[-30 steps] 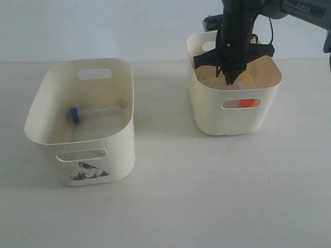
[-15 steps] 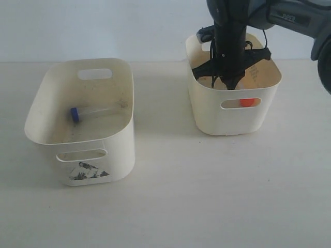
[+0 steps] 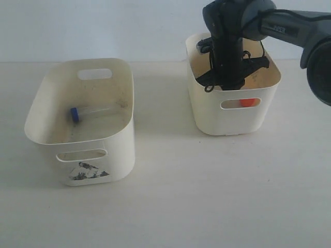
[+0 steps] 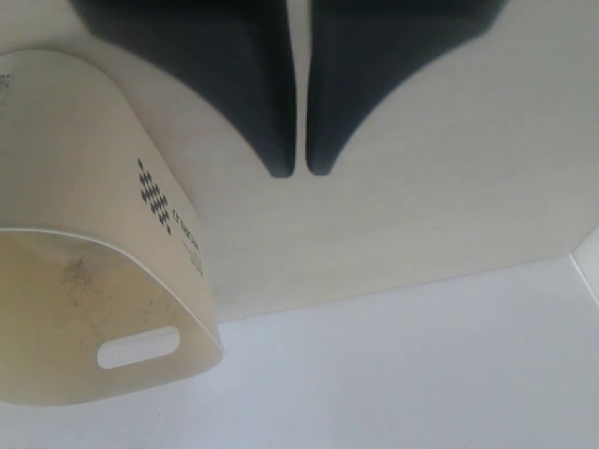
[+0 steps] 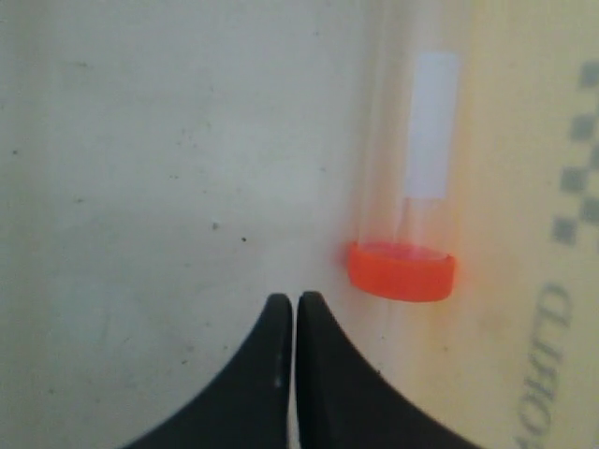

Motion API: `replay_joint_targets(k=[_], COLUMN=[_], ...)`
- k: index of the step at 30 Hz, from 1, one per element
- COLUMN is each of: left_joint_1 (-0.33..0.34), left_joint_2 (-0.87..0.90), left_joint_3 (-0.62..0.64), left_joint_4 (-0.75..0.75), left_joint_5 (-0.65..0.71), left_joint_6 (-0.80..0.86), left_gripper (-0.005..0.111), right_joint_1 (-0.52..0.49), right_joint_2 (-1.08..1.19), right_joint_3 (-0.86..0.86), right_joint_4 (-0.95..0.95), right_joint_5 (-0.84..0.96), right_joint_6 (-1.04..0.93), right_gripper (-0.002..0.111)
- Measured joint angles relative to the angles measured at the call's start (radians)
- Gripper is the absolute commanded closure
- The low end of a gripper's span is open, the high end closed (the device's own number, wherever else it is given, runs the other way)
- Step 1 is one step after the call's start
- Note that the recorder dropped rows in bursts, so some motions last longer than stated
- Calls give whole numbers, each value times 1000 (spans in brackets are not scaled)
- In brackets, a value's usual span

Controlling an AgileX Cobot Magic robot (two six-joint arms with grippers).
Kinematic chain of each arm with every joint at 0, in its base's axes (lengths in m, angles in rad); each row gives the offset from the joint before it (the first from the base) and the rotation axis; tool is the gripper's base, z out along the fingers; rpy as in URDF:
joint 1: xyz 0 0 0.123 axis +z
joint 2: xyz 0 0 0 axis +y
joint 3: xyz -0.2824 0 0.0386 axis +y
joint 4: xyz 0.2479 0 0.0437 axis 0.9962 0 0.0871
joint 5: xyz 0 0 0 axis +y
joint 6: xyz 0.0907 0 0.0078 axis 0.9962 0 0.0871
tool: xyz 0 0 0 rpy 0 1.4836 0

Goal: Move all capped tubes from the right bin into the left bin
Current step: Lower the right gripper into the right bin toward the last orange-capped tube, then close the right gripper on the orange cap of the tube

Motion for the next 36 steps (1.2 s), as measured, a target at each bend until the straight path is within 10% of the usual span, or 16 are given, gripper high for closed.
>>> replay_joint_targets(k=[11, 19, 36], left_joint_1=[0, 0, 0], left_joint_2=[0, 0, 0], left_joint_3=[0, 0, 0], left_joint_4=[0, 0, 0], left_joint_5=[0, 0, 0], left_joint_6=[0, 0, 0], left_gripper=[102, 102, 102], right_joint_1=[2, 2, 11], right_joint_2=[0, 0, 64], right_joint_3=[2, 2, 2], right_joint_4=[-67, -84, -131], right_joint_5=[-2, -4, -6], right_joint_6=[-15, -22, 24], right_gripper=[102, 31, 31])
